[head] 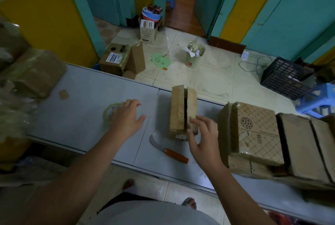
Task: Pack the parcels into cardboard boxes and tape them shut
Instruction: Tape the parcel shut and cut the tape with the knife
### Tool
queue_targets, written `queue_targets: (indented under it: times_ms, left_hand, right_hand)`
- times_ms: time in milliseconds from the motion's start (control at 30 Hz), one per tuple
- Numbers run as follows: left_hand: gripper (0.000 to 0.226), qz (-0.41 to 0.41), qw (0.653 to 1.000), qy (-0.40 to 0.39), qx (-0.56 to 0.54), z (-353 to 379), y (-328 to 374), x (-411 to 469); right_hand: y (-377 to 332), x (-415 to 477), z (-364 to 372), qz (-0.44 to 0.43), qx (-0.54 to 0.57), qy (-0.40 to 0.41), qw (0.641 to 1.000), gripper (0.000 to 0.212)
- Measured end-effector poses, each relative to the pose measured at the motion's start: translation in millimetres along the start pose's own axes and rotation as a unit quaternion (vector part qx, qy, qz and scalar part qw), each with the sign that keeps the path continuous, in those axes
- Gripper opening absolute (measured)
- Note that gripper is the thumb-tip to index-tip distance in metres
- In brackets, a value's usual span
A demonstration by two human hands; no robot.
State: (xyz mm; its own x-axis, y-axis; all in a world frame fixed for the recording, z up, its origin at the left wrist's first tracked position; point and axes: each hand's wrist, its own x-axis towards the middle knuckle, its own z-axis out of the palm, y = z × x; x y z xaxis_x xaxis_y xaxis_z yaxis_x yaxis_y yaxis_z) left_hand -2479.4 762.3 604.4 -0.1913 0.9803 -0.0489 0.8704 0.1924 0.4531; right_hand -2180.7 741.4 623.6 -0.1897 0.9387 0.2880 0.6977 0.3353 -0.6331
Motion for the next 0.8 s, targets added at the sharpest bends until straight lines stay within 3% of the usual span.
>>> queue_targets:
  times_ms: [133, 233, 333, 433, 667, 800]
  left_hand:
    - [0.079, -0.076, 0.985, -0.090, 0.128, 0, -61, -2]
    - [0.041, -0.075, 0.980, -0.101, 0.156, 6, -89, -8]
    - [0.017, -0.018, 0.992, -0.036, 0.119, 3, -92, -13]
    - [0.016, 0.071, 0.996, 0.029, 0.055, -15, -67, -22]
    - [0.014, 0.233, 0.970, 0.058, -0.019, -51, 23, -45]
    - [0.018, 0.243, 0.969, 0.043, -0.023, -56, 46, -44]
  right_hand:
    - [-10, -1, 14, 0.010, 0.009, -0.040, 0.999, 0.026]
    - [-15, 5, 21, 0.011, 0.011, -0.054, 0.998, 0.025]
    - [-25, 15, 20, -0.005, 0.016, -0.056, 0.998, 0.022]
    - [-37, 30, 18, -0.019, 0.030, -0.082, 0.996, 0.026]
    - [-74, 73, 5, 0.007, 0.116, -0.198, 0.973, 0.075]
    - [-75, 76, -3, -0.011, 0.128, -0.146, 0.981, 0.060]
